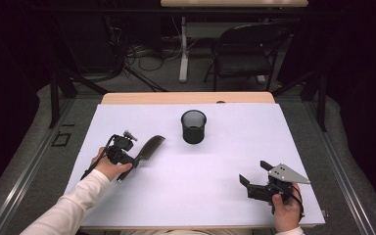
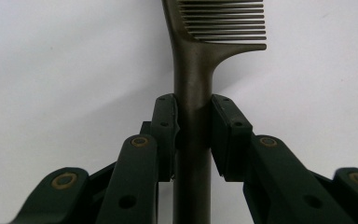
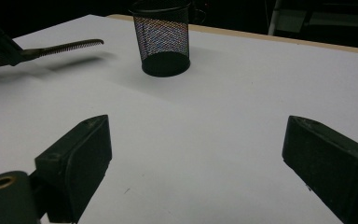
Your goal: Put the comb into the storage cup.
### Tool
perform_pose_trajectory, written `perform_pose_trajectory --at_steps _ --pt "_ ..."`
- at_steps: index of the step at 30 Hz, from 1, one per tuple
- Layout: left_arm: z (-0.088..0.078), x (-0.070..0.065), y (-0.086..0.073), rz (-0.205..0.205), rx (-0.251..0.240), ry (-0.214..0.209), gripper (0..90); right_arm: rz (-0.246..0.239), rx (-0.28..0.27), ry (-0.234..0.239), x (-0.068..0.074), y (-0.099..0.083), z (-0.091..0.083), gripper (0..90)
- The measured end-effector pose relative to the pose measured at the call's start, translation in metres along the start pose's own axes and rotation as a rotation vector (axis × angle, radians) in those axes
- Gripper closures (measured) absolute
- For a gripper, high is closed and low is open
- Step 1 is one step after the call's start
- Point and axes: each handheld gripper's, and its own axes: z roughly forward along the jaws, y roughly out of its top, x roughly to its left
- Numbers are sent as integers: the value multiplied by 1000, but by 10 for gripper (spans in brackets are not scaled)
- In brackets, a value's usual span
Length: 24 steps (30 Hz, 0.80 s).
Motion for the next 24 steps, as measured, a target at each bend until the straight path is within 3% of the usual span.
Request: perform_pose_trajectory --at_steps 6,10,11,24 --pt "-7 0 1 -6 -36 -6 723 -2 -1 -1 0 0 0 80" --pt "-14 -1 3 -7 -86 -5 723 -2 -4 0 -1 0 1 81" --pt "-17 -2 3 -11 -118 -3 723 -1 -1 -2 -1 0 1 82" --pt "-33 -6 6 -12 -239 -14 723 -3 -1 -2 -1 -1 1 85"
